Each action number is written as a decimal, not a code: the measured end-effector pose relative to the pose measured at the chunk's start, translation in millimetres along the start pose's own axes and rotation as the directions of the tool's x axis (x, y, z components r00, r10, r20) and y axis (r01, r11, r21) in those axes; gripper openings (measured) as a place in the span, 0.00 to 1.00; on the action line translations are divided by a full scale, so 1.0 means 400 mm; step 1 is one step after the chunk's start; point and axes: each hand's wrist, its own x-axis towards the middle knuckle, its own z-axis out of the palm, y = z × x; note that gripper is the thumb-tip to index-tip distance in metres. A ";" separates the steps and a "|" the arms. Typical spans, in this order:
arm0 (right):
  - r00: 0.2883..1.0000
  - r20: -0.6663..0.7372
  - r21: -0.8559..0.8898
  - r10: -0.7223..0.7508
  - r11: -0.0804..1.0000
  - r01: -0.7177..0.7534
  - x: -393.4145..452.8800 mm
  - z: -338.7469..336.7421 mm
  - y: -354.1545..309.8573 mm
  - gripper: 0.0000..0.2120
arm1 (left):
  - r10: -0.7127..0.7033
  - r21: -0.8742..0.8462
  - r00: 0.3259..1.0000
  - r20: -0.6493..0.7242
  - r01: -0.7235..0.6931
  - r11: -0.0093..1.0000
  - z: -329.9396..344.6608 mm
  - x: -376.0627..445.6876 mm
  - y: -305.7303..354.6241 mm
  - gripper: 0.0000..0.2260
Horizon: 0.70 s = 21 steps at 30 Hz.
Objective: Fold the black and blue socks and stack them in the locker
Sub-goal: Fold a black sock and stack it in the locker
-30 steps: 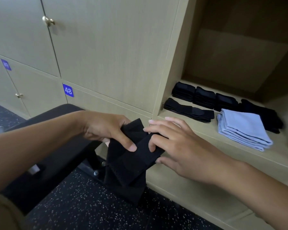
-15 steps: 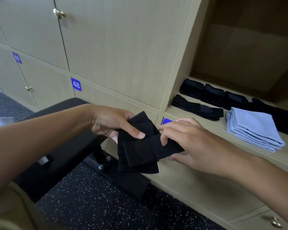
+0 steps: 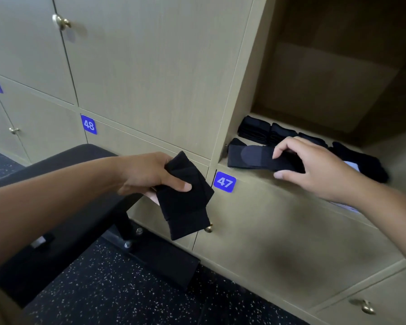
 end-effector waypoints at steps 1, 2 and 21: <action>1.000 -0.012 0.004 0.029 1.000 -0.029 0.008 -0.002 0.013 0.13 | 0.009 -0.001 1.000 0.001 -0.009 1.000 0.005 0.001 0.001 0.12; 0.998 -0.022 0.008 0.056 0.998 -0.056 0.018 -0.003 0.024 0.13 | 0.016 -0.002 1.000 0.002 -0.016 1.000 0.011 0.001 0.004 0.12; 0.973 0.000 0.056 0.231 0.971 -0.230 0.151 0.053 0.086 0.14 | 0.055 0.020 0.998 0.013 -0.055 0.998 0.012 0.004 0.013 0.10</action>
